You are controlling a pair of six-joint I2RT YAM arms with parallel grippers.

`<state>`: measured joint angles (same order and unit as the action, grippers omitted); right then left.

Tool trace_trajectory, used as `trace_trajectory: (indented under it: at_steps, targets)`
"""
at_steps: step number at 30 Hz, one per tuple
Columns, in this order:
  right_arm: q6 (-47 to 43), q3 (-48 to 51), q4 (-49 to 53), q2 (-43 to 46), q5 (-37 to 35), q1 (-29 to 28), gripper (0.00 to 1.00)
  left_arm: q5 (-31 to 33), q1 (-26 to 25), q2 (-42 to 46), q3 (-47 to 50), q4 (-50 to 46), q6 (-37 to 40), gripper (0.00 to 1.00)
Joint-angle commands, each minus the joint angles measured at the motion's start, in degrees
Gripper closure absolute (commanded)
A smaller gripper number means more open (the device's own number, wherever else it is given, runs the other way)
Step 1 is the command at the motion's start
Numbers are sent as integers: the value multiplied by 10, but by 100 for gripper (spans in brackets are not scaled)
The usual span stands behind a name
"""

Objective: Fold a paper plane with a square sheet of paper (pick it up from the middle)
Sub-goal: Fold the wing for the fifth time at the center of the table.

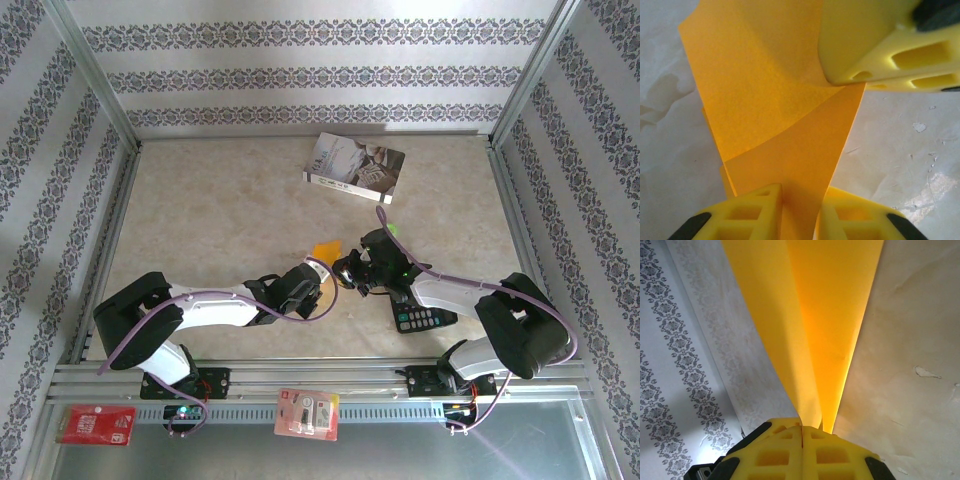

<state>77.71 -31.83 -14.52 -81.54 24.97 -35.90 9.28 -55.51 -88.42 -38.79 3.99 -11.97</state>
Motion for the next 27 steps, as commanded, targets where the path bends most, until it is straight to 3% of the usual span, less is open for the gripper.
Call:
trace_trajectory:
  at_steps: [1,8,18,27]
  targets:
    - [2,4,-10,-8,10,-6,100,16,-8,-1,-1,15,7,81]
    - [-3,3,-9,-8,16,-3,100,8,-7,0,-2,17,9,93]
    - [-23,4,7,-10,19,12,86,-25,-6,5,5,27,-1,97]
    - [-25,6,9,-7,22,18,100,-37,-6,7,11,28,11,97]
